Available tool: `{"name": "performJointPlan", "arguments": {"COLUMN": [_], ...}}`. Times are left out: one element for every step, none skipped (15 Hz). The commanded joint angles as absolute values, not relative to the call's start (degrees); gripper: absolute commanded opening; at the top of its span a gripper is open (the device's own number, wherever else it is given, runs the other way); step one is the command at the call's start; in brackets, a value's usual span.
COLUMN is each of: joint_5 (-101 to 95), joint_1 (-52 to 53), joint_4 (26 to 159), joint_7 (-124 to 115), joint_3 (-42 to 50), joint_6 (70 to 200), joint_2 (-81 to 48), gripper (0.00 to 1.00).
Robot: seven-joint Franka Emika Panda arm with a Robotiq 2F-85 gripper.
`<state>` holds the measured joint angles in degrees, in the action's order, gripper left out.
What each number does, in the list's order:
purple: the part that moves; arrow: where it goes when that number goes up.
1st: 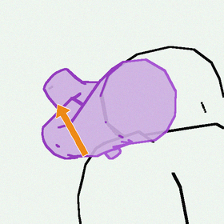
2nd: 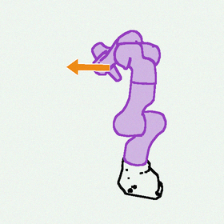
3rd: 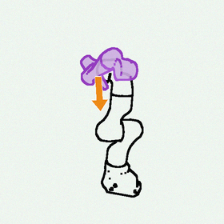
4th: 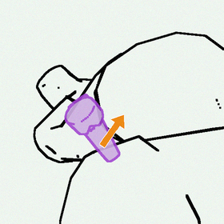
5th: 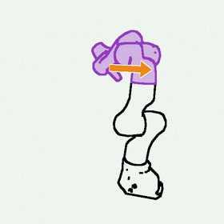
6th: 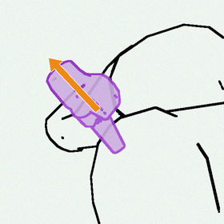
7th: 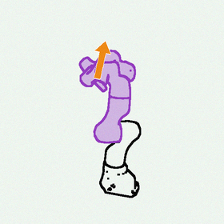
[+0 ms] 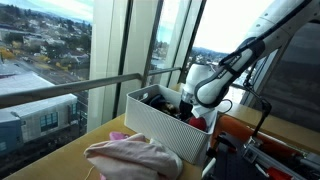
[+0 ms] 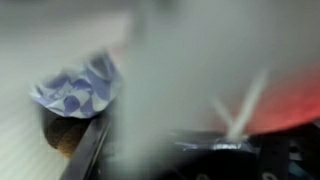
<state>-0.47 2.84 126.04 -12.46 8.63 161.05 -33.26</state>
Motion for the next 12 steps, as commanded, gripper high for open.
{"name": "performJointPlan", "arguments": {"joint_5": [-0.82, -0.49, 0.08, 0.62, 0.99, 1.42, 2.03, 2.57, 3.21, 3.96, 4.9, 5.8], "joint_1": [4.42, 4.25, 3.74, 3.21, 2.89, 2.53, 2.11, 1.89, 1.79, 1.65, 1.5, 1.56], "joint_4": [124.86, 124.82, 124.94, 125.28, 125.65, 126.03, 126.53, 126.73, 126.95, 126.97, 126.78, 126.53], "joint_7": [-13.82, -13.65, -13.2, -12.75, -12.44, -12.08, -11.67, -11.54, -11.44, -11.29, -10.98, -10.91], "joint_3": [9.19, 8.75, 8.01, 7.3, 6.81, 6.18, 5.31, 4.58, 3.74, 3.0, 2.2, 1.54], "joint_6": [160.37, 159.98, 159.24, 158.49, 158.09, 157.52, 156.49, 155.63, 154.44, 153.63, 152.44, 151.46], "joint_2": [-33.03, -32.57, -31.79, -30.58, -29.43, -27.95, -25.74, -23.99, -21.53, -19.85, -17.89, -15.95], "gripper": [0.5, 0.43, 0.36, 0.28, 0.22, 0.15, 0.07, 0.01, 0.0, 0.0, 0.03, 0.03]}}
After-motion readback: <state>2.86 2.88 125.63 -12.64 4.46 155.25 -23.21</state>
